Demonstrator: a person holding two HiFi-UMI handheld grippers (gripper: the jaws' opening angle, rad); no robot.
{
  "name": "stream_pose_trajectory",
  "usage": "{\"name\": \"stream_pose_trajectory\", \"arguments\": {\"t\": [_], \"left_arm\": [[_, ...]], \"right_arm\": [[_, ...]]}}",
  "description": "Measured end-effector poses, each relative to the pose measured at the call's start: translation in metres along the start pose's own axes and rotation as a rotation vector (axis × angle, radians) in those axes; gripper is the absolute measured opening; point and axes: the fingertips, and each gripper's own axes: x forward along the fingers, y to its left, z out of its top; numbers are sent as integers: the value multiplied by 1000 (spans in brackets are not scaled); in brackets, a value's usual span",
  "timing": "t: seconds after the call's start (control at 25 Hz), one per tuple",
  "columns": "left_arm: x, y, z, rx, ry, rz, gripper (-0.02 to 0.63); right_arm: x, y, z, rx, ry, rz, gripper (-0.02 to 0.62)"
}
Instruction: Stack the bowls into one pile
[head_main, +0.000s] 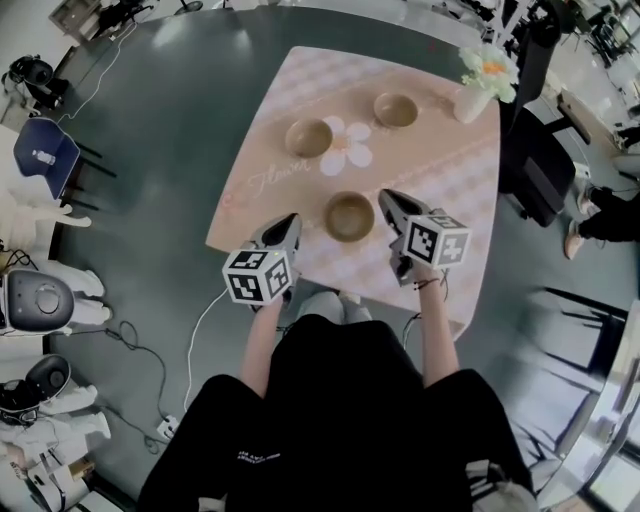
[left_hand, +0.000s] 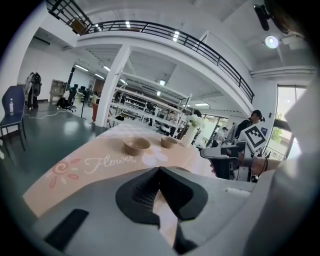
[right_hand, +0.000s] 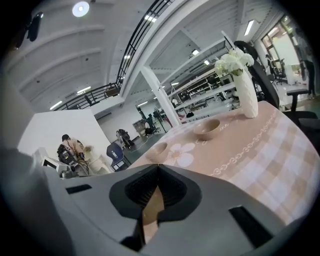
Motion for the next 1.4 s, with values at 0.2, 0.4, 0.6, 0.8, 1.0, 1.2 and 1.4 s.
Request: {"name": "stream_pose_trajectory", "arguments": {"t": [0.2, 0.4, 0.6, 0.8, 1.0, 1.2, 1.4], "left_arm": [[10, 4, -8, -15, 39, -6, -3], [22, 12, -15, -35, 83, -11, -3], [35, 14, -21, -48, 106, -21, -3], [40, 14, -28, -50, 124, -27, -3], [41, 13, -32, -65, 126, -27, -3], [39, 12, -32, -73, 118, -17, -3], [36, 15, -32, -75, 105, -2, -3]], "right_arm": [[21, -12, -18, -18, 100, -10, 28], [32, -14, -39, 2, 172, -11, 92], [46, -12, -55, 47, 221, 4, 126], [53, -14, -66, 81, 252, -1, 130], [55, -17, -68, 80, 264, -25, 65], [54, -21, -71, 65, 288, -48, 20], [54, -18, -68, 89, 269, -26, 6]]}}
